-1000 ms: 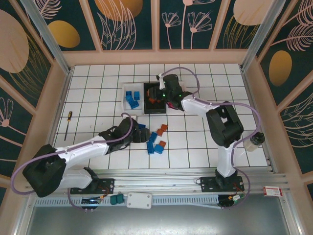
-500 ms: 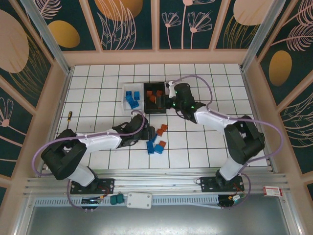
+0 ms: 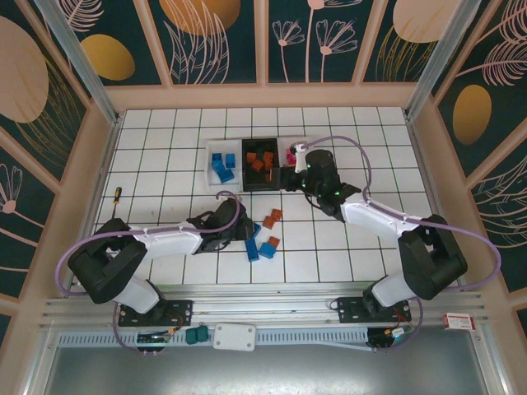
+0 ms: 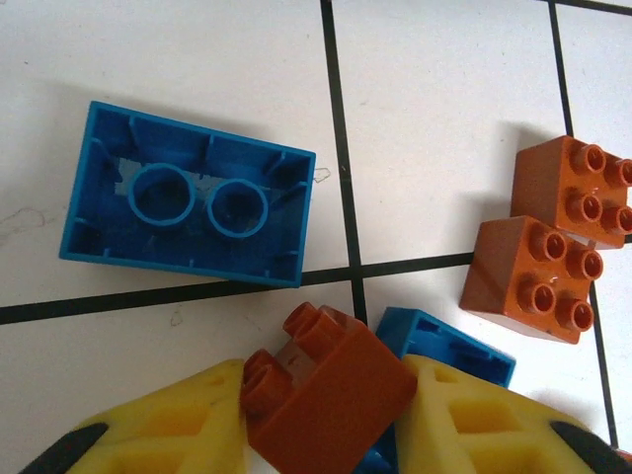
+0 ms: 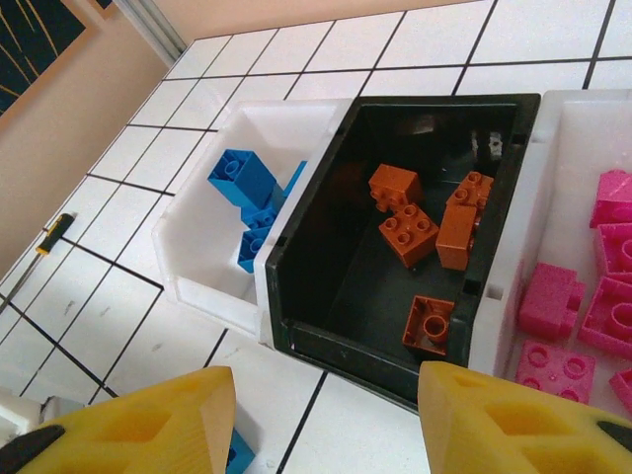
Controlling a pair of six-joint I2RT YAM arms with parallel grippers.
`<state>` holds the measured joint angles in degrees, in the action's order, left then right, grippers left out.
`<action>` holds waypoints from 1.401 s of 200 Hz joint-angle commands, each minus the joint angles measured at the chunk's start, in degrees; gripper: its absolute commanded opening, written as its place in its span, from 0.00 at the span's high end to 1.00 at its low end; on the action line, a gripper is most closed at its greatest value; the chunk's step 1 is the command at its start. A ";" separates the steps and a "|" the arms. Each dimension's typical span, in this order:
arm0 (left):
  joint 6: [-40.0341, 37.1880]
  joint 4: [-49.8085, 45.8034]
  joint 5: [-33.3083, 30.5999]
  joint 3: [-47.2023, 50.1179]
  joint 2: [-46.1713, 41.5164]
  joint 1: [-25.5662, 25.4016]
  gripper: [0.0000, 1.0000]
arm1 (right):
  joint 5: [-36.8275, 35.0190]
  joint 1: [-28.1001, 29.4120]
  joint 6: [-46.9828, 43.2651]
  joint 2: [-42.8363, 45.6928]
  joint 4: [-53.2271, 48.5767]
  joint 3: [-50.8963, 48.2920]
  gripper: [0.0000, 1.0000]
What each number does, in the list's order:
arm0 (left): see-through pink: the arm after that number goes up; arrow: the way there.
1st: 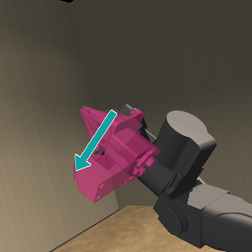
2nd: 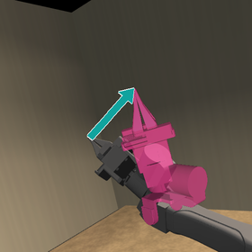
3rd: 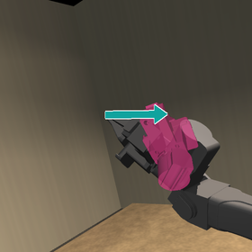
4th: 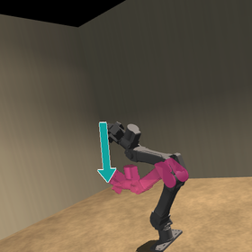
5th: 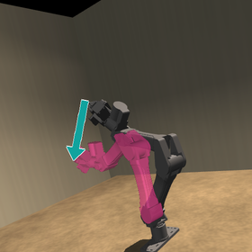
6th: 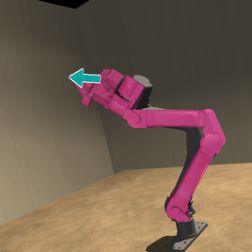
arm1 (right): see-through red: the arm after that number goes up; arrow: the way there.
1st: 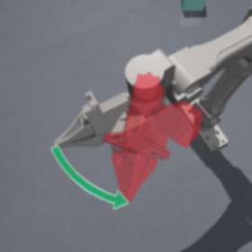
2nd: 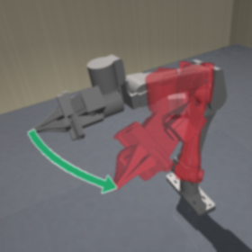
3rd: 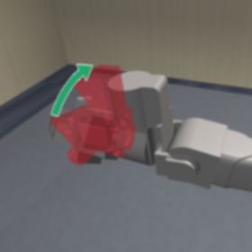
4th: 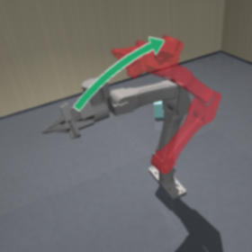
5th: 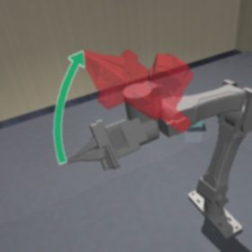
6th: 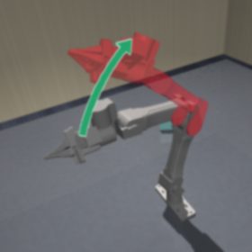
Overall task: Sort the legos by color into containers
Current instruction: Pick up the lego from the middle-left of the table, then place the lego in the container.
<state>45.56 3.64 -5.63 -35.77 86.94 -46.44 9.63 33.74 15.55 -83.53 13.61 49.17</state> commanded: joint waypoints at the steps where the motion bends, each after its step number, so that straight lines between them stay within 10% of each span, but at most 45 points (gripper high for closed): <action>1: 0.72 -0.65 -2.33 0.38 -2.20 -0.06 0.70 | -1.37 0.32 0.95 2.65 1.23 -1.62 0.47; 67: -6.36 -7.72 -5.70 -13.89 -4.39 2.56 0.75 | -0.88 0.50 3.31 10.82 0.37 -10.91 0.47; 147: -12.86 -11.03 -5.87 -45.25 23.25 9.75 0.73 | -2.81 5.16 6.78 16.55 -0.54 -21.61 0.45; 219: -11.81 -10.23 -1.01 -51.57 21.88 10.93 0.17 | -8.01 9.68 14.99 7.27 10.83 -23.04 0.39; 280: -7.82 -1.58 0.22 -28.33 -1.33 8.34 0.01 | -12.89 8.97 19.66 -4.78 13.46 -15.89 0.39</action>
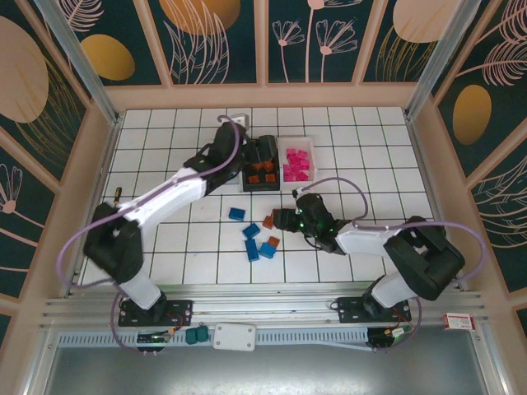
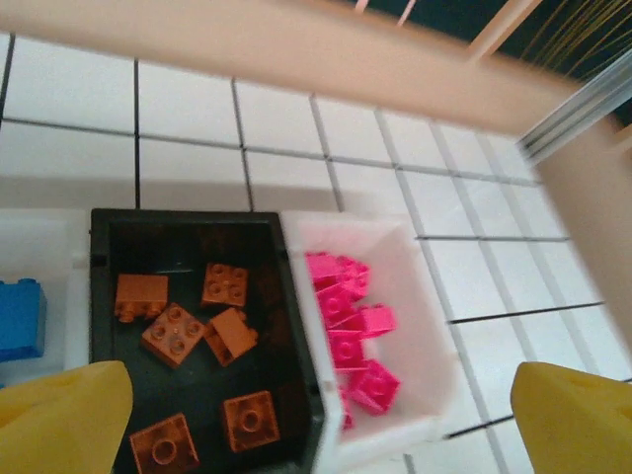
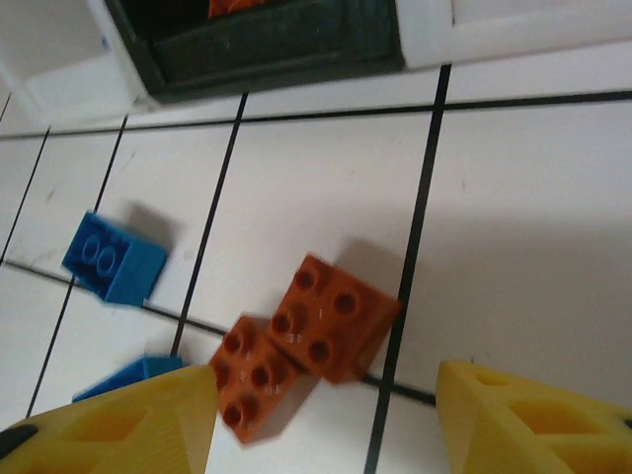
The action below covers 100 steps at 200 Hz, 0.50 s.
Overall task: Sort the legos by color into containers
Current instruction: Place the lego in the container, then move the lego to the center of the table.
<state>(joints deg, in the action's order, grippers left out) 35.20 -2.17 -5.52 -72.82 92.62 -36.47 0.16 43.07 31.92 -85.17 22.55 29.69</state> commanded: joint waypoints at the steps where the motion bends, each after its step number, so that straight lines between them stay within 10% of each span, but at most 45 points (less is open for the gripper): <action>1: 2.61 4.35 0.09 9.21 -7.41 -1.69 0.01 | -3.38 -0.40 3.30 -3.33 4.52 3.73 0.39; 100: 9.55 2.97 -6.79 40.08 -34.29 -3.07 0.01 | -8.54 2.74 1.58 -12.48 -3.48 7.84 0.43</action>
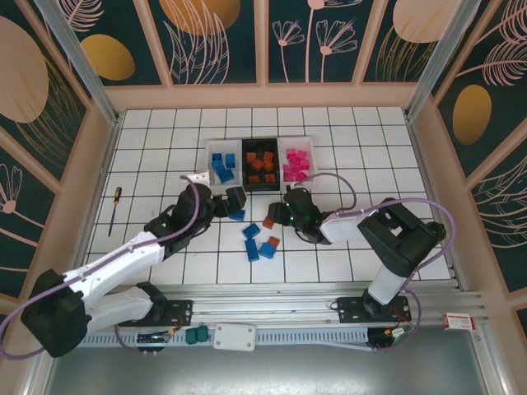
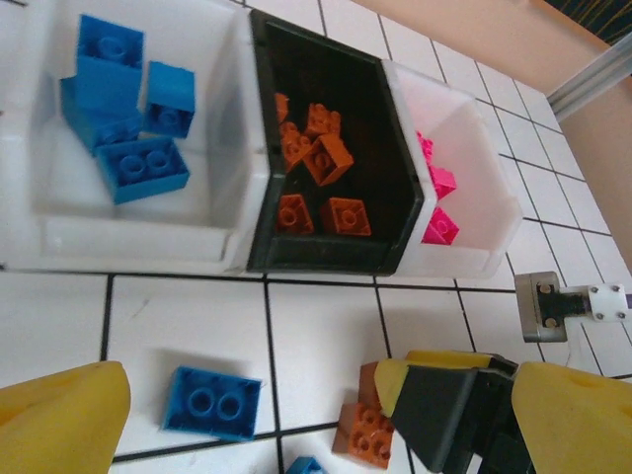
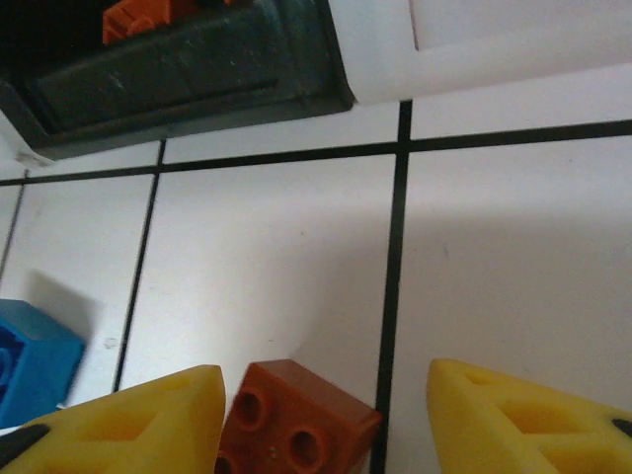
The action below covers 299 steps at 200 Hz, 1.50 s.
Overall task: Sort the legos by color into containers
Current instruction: Move the lego to the center of the table, then pick up the lego from the center of the table.
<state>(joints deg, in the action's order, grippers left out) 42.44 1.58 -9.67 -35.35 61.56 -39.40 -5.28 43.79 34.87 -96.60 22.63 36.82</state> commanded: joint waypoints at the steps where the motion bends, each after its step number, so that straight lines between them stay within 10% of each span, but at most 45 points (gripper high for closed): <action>1: 2.35 -0.88 -2.72 2.68 -3.35 -0.10 0.01 | -3.22 2.10 -1.46 -1.09 -3.78 0.71 0.44; 99: 2.10 -4.87 -3.33 9.06 -7.99 -0.11 0.01 | -2.38 -4.64 -4.71 13.94 -7.69 -11.98 0.72; 153: 2.39 -4.89 -2.54 9.87 -7.86 -0.10 0.01 | -1.94 -4.99 -7.13 18.71 -10.81 -9.39 0.31; 177: 2.73 -4.25 -2.46 10.13 -7.39 -0.07 0.01 | -2.43 -4.77 -6.06 15.17 -10.92 -9.92 0.28; 299: 1.82 -5.40 -3.14 10.98 -6.28 -0.07 0.01 | 2.16 -2.69 -17.02 14.03 -10.31 4.14 0.70</action>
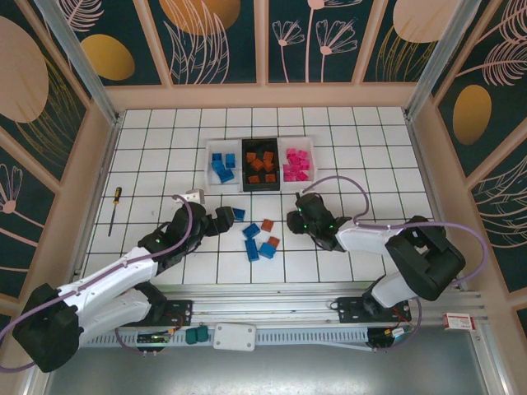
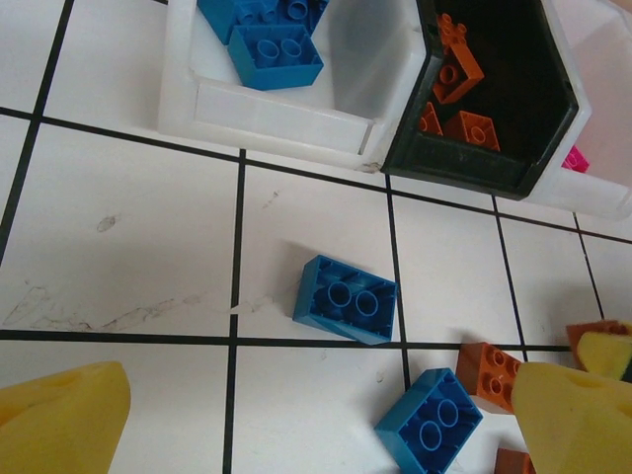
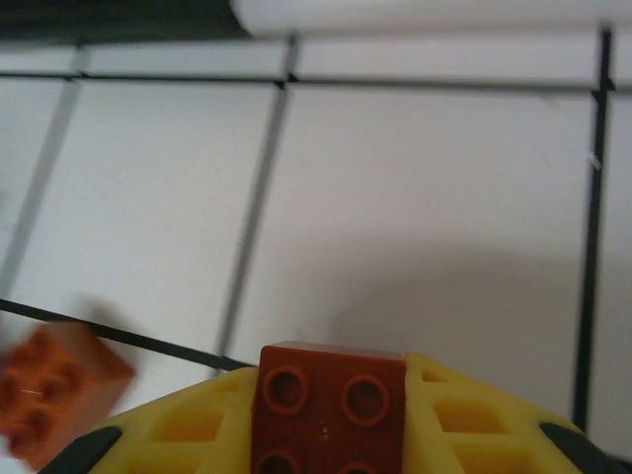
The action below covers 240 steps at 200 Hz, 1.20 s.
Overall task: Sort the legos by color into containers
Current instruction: Pick up the lego from the center of the table, then place the lego in the container, then pick up the lego from the center of the table.
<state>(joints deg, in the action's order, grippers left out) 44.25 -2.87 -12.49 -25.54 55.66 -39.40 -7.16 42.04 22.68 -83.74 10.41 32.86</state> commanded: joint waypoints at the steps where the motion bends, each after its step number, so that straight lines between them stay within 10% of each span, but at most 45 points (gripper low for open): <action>1: 0.03 -0.92 -0.33 1.22 -0.33 -0.07 0.01 | 4.28 -1.06 -4.88 0.98 1.99 8.71 0.70; 74: -0.91 2.08 2.63 0.55 6.66 -0.11 0.04 | 12.83 -6.57 -7.89 -24.11 4.14 35.74 0.67; 102: -3.92 2.07 2.91 -2.81 11.57 -0.05 0.02 | 14.37 -7.74 -7.96 -28.88 2.96 42.85 0.39; 240: -12.48 2.35 -0.99 -19.66 40.91 -1.86 0.25 | 14.81 -8.17 -2.55 -0.82 12.12 14.69 0.31</action>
<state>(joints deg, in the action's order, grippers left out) 33.08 0.67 -11.11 -44.07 94.00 -40.64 7.64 34.15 18.13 -88.99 19.38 50.46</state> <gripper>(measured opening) 0.794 0.687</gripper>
